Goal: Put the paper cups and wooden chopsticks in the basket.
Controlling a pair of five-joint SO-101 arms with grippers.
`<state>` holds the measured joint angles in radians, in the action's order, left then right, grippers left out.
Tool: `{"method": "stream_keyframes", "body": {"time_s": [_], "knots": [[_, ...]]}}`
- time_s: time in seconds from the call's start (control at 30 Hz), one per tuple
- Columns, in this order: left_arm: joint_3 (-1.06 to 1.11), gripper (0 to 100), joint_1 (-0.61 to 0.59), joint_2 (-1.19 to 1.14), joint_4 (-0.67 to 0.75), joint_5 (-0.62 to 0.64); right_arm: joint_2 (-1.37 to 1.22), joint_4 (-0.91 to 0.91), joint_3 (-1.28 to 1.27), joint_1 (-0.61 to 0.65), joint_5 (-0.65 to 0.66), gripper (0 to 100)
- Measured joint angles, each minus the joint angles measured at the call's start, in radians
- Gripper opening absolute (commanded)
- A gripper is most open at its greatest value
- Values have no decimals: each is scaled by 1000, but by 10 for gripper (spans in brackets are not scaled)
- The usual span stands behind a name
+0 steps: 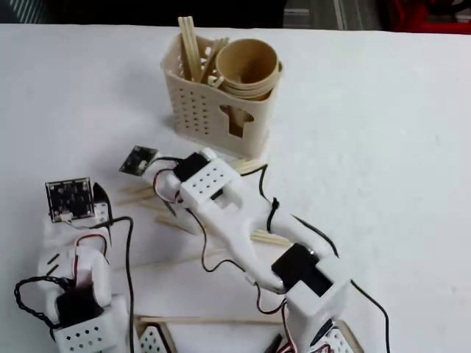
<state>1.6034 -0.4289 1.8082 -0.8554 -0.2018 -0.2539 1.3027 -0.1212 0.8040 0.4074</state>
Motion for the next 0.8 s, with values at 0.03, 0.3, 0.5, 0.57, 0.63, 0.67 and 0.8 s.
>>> {"method": "stream_keyframes", "body": {"time_s": [0.03, 0.3, 0.5, 0.57, 0.63, 0.67, 0.8], "knots": [[0, 152, 0, 0, 0, 0, -15, 0, 0, 2, 0, 238], [0, 152, 0, 0, 0, 0, -161, -75, 3, 34, -3, 190], [0, 152, 0, 0, 0, 0, -198, -87, 44, 9, -5, 41], [0, 152, 0, 0, 0, 0, -192, -91, 55, -5, -3, 16], [0, 152, 0, 0, 0, 0, -178, -91, 57, -15, -2, 20], [0, 152, 0, 0, 0, 0, -172, -91, 57, -18, -2, 19], [0, 152, 0, 0, 0, 0, -133, -87, 54, -31, -2, 18]]}}
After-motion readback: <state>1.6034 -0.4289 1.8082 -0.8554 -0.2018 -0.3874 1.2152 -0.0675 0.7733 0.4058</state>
